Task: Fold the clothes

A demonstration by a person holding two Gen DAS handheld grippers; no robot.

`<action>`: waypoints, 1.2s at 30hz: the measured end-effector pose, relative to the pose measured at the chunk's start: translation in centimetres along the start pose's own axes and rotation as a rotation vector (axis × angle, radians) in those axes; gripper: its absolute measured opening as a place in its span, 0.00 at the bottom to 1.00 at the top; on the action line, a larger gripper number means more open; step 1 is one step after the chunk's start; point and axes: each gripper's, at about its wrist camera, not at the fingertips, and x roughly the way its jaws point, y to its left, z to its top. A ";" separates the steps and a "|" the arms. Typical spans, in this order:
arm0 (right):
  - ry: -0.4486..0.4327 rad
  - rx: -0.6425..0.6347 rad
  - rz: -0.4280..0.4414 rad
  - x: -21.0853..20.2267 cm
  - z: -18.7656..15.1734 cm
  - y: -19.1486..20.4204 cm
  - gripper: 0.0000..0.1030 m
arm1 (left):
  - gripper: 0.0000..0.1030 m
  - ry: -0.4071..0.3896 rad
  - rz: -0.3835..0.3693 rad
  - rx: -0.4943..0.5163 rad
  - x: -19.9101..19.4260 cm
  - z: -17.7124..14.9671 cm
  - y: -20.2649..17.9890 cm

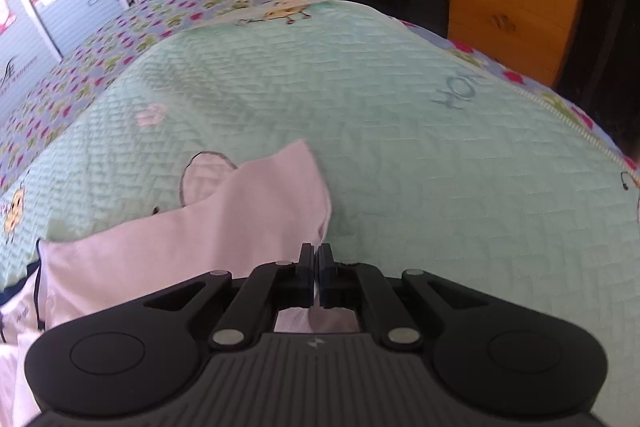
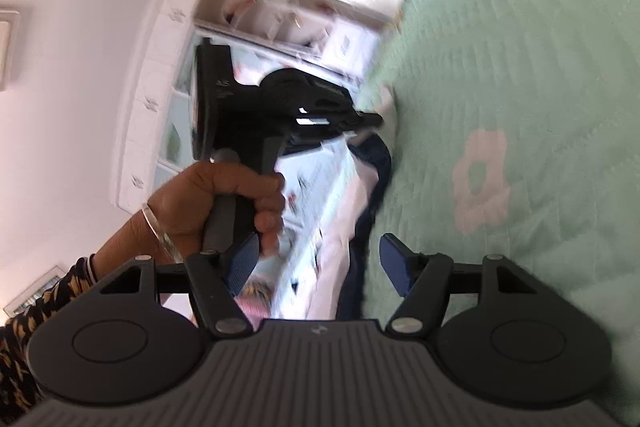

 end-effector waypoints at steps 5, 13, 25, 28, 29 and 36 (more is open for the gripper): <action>0.225 -0.077 -0.066 -4.7 -2.1 2.9 0.70 | 0.00 -0.042 -0.012 -0.036 -1.9 -0.3 2.0; 0.523 -0.084 -0.145 -10.2 -7.8 5.7 0.67 | 0.00 -0.056 -0.019 -0.078 -4.1 0.4 2.9; 0.482 -0.051 -0.260 -8.7 -9.8 4.3 0.01 | 0.00 -0.072 -0.032 -0.125 -5.9 0.5 5.7; 0.461 -0.071 -0.245 -8.6 -9.5 5.6 0.01 | 0.00 -0.075 -0.042 -0.130 -6.4 0.2 6.8; 0.460 -0.080 -0.237 -8.5 -9.4 6.1 0.01 | 0.00 -0.077 -0.045 -0.132 -6.7 0.2 7.2; 0.529 -0.206 -0.144 -4.7 -9.9 11.2 0.01 | 0.00 -0.139 -0.031 -0.184 -9.9 0.3 13.2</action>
